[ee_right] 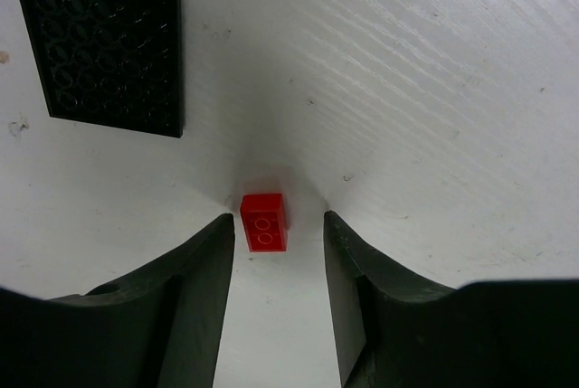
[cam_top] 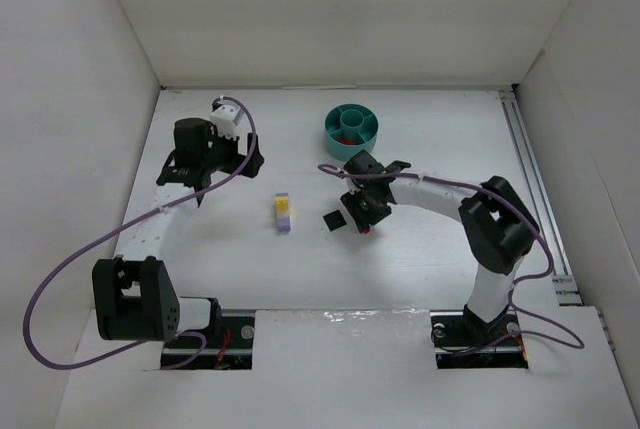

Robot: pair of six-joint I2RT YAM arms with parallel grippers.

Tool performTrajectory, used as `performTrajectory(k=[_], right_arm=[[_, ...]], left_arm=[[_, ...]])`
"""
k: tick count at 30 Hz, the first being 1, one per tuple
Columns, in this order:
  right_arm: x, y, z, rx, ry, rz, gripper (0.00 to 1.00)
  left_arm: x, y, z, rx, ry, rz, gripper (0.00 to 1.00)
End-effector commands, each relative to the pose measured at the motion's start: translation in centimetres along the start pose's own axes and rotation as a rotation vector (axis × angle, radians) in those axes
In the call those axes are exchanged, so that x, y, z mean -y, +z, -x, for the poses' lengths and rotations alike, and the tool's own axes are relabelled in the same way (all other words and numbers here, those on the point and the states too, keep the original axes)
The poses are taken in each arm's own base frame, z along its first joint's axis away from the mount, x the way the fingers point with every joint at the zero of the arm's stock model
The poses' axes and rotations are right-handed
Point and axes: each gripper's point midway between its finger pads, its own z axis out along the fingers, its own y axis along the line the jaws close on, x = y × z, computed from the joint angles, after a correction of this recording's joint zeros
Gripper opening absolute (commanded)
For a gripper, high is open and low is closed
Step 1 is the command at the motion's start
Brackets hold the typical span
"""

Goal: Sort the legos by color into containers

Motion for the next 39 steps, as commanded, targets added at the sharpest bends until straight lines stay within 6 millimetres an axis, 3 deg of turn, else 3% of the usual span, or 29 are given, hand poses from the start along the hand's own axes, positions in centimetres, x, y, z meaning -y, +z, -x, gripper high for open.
performTrajectory(k=[1, 7, 14, 17, 21, 22, 25, 32, 39], right_arm=[[-0.6, 0.4, 1.3, 0.033, -0.047, -0.004, 0.49], [-0.5, 0.8, 0.7, 0.014, -0.056, -0.006, 0.46], [-0.5, 0.9, 1.0, 0.016, -0.056, -0.006, 0.13], [-0.6, -0.9, 3.6, 0.097, -0.039, 0.000, 0.09], [-0.4, -5.7, 10.6, 0.326, 0.046, -0.002, 0.01], [-0.9, -7.7, 13.3, 0.408, 0.087, 0.017, 0.00], [0.1, -10.7, 18.3, 0.549, 0.168, 0.005, 0.00], [3.6, -10.2, 23.1, 0.650, 0.221, -0.102, 0.00], [6.4, -8.7, 25.2, 0.658, 0.246, -0.180, 0.00]], left_arm=[[0.0, -0.5, 1.2, 0.046, 0.027, -0.003, 0.99], [0.1, -0.6, 1.6, 0.055, 0.030, -0.012, 0.99], [0.1, -0.3, 1.4, 0.047, 0.027, -0.013, 0.99], [0.0, -0.3, 1.6, 0.057, 0.031, -0.012, 0.99], [-0.6, -0.2, 2.4, 0.087, 0.012, 0.026, 0.99], [-0.5, -0.5, 2.7, 0.095, 0.016, 0.026, 0.99], [-0.3, -0.5, 2.7, 0.096, 0.016, 0.016, 0.99], [-0.7, -0.2, 3.6, 0.109, 0.012, 0.027, 0.99], [-1.1, 0.0, 3.5, 0.100, 0.017, 0.045, 0.99]])
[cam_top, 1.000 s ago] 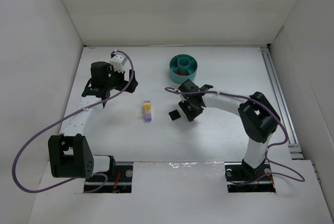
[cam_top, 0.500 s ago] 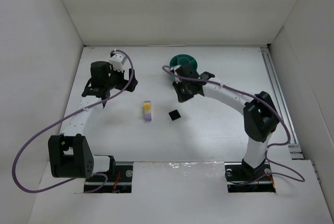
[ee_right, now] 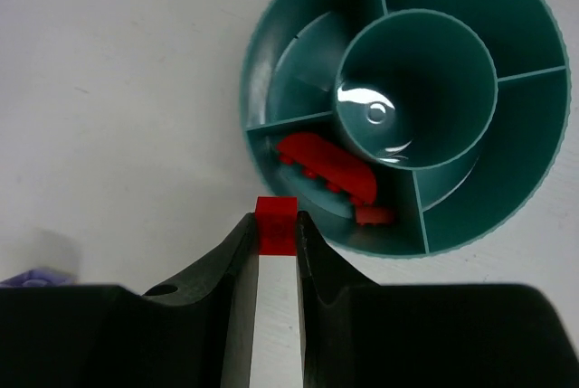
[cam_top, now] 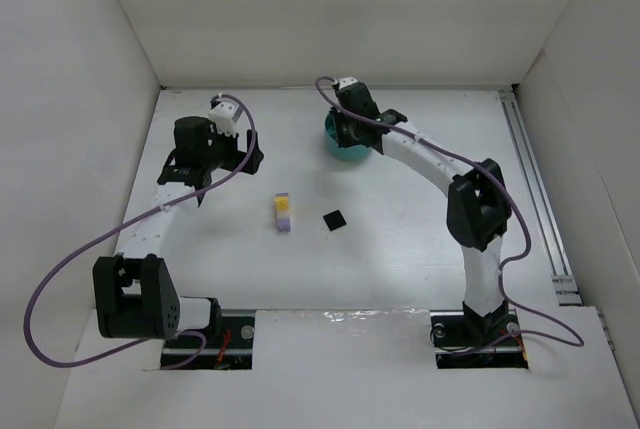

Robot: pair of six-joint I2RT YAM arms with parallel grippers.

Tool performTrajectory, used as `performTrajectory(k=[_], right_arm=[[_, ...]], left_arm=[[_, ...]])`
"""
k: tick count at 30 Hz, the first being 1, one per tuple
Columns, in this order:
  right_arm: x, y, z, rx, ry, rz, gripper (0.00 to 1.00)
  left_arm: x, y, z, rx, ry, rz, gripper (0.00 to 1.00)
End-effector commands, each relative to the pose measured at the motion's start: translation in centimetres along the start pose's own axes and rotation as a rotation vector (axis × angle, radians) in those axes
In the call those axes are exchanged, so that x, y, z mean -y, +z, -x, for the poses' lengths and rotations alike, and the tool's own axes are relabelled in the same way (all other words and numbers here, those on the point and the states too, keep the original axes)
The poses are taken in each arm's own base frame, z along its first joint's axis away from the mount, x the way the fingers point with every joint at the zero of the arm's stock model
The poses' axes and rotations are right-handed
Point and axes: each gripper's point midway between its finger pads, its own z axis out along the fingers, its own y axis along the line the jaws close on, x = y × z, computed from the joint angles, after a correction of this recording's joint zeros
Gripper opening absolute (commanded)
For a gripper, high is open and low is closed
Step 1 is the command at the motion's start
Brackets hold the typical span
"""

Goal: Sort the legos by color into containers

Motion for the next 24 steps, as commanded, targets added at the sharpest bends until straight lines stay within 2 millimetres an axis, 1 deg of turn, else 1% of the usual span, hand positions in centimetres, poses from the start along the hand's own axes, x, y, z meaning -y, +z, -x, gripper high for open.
performTrajectory(k=[1, 2, 4, 7, 8, 10, 11, 14, 15, 16, 17, 18, 20, 21, 22, 23, 24], right_arm=[[0.8, 0.0, 3.5, 0.090, 0.017, -0.042, 0.00], [1.4, -0.1, 4.1, 0.103, 0.026, -0.057, 0.00], [1.5, 0.5, 4.1, 0.102, 0.026, -0.067, 0.00], [1.9, 0.5, 4.2, 0.106, 0.026, -0.086, 0.00], [2.4, 0.5, 4.3, 0.107, 0.032, -0.093, 0.00], [2.5, 0.5, 4.5, 0.117, 0.034, -0.101, 0.00], [2.5, 0.7, 4.1, 0.109, 0.042, -0.102, 0.00], [2.7, 0.7, 4.2, 0.111, 0.042, -0.111, 0.00], [2.7, 0.8, 3.8, 0.102, 0.040, -0.113, 0.00], [2.7, 0.8, 3.8, 0.102, 0.040, -0.113, 0.00], [3.2, 0.9, 3.9, 0.103, 0.046, -0.120, 0.00], [3.3, 1.0, 3.5, 0.094, 0.044, -0.122, 0.00], [3.3, 1.0, 3.5, 0.094, 0.044, -0.122, 0.00], [4.0, 1.2, 3.2, 0.085, 0.049, -0.133, 0.01], [4.0, 1.2, 3.2, 0.085, 0.049, -0.133, 0.06], [4.0, 1.1, 2.9, 0.077, 0.047, -0.134, 0.08], [3.8, 1.2, 2.9, 0.074, 0.047, -0.124, 0.11]], left_arm=[[-0.5, -0.3, 2.7, 0.067, 0.021, 0.021, 0.99], [-0.5, -0.3, 2.7, 0.067, 0.021, 0.021, 0.99], [-0.5, -0.3, 2.7, 0.067, 0.021, 0.021, 0.99], [-0.5, -0.3, 2.7, 0.067, 0.021, 0.021, 0.99], [-0.5, -0.3, 2.7, 0.067, 0.021, 0.021, 0.99], [-0.5, -0.2, 2.9, 0.076, 0.024, 0.022, 0.99], [-0.5, -0.2, 2.9, 0.076, 0.024, 0.022, 0.99], [-0.6, 0.0, 2.7, 0.068, 0.021, 0.021, 0.99], [-0.6, 0.0, 2.7, 0.067, 0.021, 0.021, 0.99], [-0.6, 0.0, 2.7, 0.067, 0.021, 0.021, 0.99], [-0.6, 0.0, 2.7, 0.067, 0.021, 0.021, 0.99], [-0.6, 0.2, 2.4, 0.059, 0.018, 0.020, 0.99], [-0.6, 0.2, 2.4, 0.059, 0.018, 0.020, 0.99], [-0.6, 0.2, 2.4, 0.059, 0.018, 0.020, 0.99], [-0.6, 0.2, 2.4, 0.059, 0.018, 0.020, 0.99], [-0.6, 0.2, 2.4, 0.059, 0.018, 0.020, 0.99], [-0.6, 0.1, 2.8, 0.067, 0.021, 0.021, 0.99]])
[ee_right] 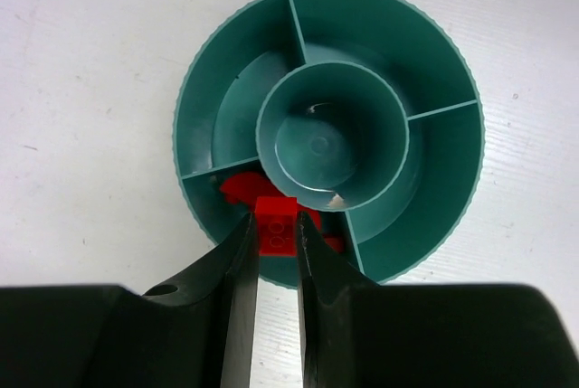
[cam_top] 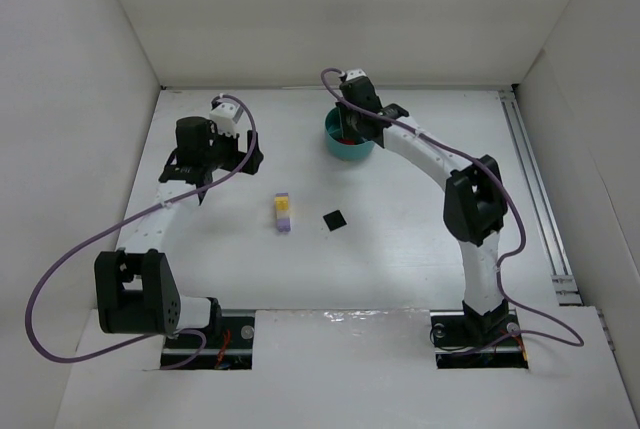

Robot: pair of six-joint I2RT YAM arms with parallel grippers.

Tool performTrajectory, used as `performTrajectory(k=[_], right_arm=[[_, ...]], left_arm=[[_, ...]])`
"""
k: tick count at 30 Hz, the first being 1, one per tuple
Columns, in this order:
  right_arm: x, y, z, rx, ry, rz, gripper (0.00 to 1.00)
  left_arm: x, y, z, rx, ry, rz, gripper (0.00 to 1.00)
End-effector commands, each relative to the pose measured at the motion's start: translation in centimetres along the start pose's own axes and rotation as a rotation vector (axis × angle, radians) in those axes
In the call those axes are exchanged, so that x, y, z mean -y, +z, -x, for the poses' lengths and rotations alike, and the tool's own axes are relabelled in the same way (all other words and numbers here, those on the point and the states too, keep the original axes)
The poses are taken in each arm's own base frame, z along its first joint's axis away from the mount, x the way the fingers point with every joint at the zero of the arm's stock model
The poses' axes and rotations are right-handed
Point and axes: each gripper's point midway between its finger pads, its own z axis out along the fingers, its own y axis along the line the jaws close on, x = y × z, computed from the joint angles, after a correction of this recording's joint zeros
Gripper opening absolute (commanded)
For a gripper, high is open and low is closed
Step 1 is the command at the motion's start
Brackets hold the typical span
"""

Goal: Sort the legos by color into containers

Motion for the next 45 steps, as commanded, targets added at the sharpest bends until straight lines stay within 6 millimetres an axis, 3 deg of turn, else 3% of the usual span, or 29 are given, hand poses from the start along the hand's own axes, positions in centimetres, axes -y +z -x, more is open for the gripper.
performTrajectory(k=[1, 2, 5, 13, 15, 18, 21, 23, 24, 27, 32, 37, 45], right_arm=[[0.5, -0.5, 1.7, 0.046, 0.023, -0.006, 0.15], [0.5, -0.5, 1.7, 0.046, 0.023, -0.006, 0.22], [0.6, -0.4, 1.2, 0.036, 0.020, -0.009, 0.31], [0.6, -0.3, 0.8, 0.028, 0.018, -0.011, 0.38], [0.7, -1.0, 1.6, 0.046, 0.023, -0.006, 0.38], [0.2, -2.6, 2.3, 0.057, 0.042, 0.058, 0.38], [-0.1, -5.6, 3.3, 0.082, 0.077, 0.207, 0.38], [0.1, -7.3, 2.5, 0.075, 0.087, 0.281, 0.38], [0.2, -7.7, 2.0, 0.055, 0.096, 0.333, 0.38], [0.1, -8.7, 0.5, 0.008, 0.101, 0.387, 0.38], [0.2, -9.0, -1.2, -0.064, 0.133, 0.452, 0.38], [-0.2, -10.4, -1.5, -0.070, 0.162, 0.482, 0.38], [0.8, -10.3, -2.2, -0.080, 0.195, 0.454, 0.38]], left_arm=[[-0.2, -0.4, 3.5, 0.088, 0.028, 0.009, 0.99], [-0.2, -0.4, 3.5, 0.088, 0.028, 0.009, 0.99], [-0.1, -0.4, 3.5, 0.089, 0.028, 0.000, 0.99], [0.4, -0.4, 3.5, 0.091, 0.043, -0.029, 0.99], [0.9, -0.5, 3.0, 0.074, 0.082, -0.067, 0.99], [3.4, -1.4, 1.6, 0.013, 0.235, -0.243, 0.99], [5.5, -2.7, -0.6, -0.051, 0.328, -0.399, 0.97], [6.2, -3.7, -3.2, -0.120, 0.435, -0.493, 0.95], [6.6, -4.2, -3.1, -0.119, 0.472, -0.529, 0.93], [7.0, -4.7, -5.5, -0.188, 0.541, -0.624, 0.85], [7.6, -4.8, -5.8, -0.162, 0.608, -0.697, 0.83], [8.7, -4.3, -5.9, -0.148, 0.648, -0.774, 0.79], [10.1, -3.6, -5.5, -0.147, 0.693, -0.866, 0.69]])
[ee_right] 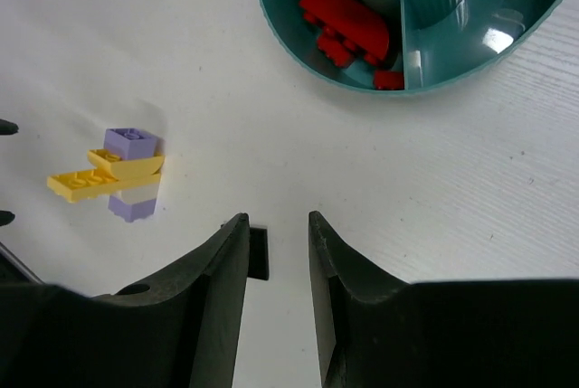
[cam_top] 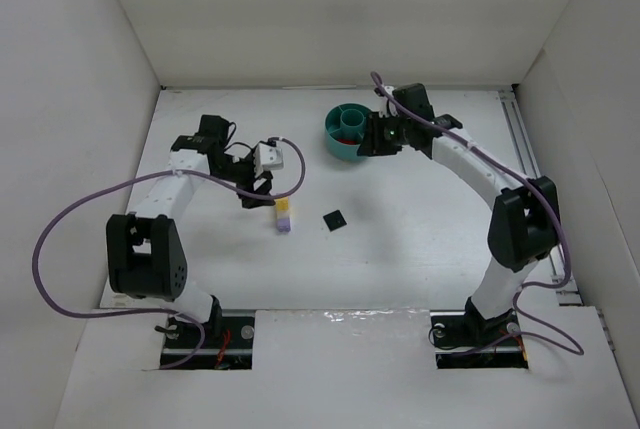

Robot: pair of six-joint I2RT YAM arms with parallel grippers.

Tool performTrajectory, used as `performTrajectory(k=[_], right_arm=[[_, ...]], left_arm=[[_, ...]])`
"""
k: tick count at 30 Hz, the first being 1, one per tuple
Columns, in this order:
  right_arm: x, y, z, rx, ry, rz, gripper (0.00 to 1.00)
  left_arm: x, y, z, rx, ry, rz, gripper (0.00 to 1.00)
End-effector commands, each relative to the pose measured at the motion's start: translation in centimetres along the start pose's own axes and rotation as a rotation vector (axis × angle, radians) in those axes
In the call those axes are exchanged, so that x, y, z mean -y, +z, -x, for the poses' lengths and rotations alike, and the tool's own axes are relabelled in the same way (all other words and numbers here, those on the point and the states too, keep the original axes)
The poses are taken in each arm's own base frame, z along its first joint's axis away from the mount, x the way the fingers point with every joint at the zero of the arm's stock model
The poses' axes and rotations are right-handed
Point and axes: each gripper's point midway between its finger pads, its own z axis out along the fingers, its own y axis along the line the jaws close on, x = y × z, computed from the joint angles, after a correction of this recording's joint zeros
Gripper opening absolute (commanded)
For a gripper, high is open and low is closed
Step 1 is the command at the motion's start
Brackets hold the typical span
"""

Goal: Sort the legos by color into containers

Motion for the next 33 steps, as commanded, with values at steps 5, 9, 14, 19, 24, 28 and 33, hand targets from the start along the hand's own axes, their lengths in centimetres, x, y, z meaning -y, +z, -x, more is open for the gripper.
performTrajectory(k=[5, 9, 14, 19, 24, 28, 33], right_arm=[[-1.3, -2.5, 1.8, 0.083, 0.006, 0.035, 0.38], [-1.4, -2.9, 2.0, 0.091, 0.003, 0.037, 0.38], [-1.3, -2.5, 1.8, 0.083, 0.006, 0.035, 0.38], [-1.3, -2.5, 1.8, 0.083, 0.015, 0.035, 0.38], [-1.3, -2.7, 2.2, 0.094, 0.013, 0.029, 0.38], [-1.5, -2.8, 2.5, 0.102, 0.010, 0.032, 0.39], [-1.1, -2.5, 2.4, 0.097, 0.013, 0.020, 0.39]], left_arm=[[1.3, 1.0, 1.6, 0.038, 0.052, -0.105, 0.61], [1.8, 1.5, 1.8, 0.018, 0.072, -0.122, 0.59], [2.1, 2.5, 1.5, -0.033, 0.066, -0.113, 0.54], [2.4, 3.2, 0.7, -0.067, 0.059, -0.114, 0.52], [1.9, 3.5, 0.1, -0.088, 0.038, -0.091, 0.50], [1.4, 4.0, -1.1, -0.124, 0.019, -0.077, 0.49], [1.6, 4.2, -1.8, -0.137, 0.021, -0.080, 0.43]])
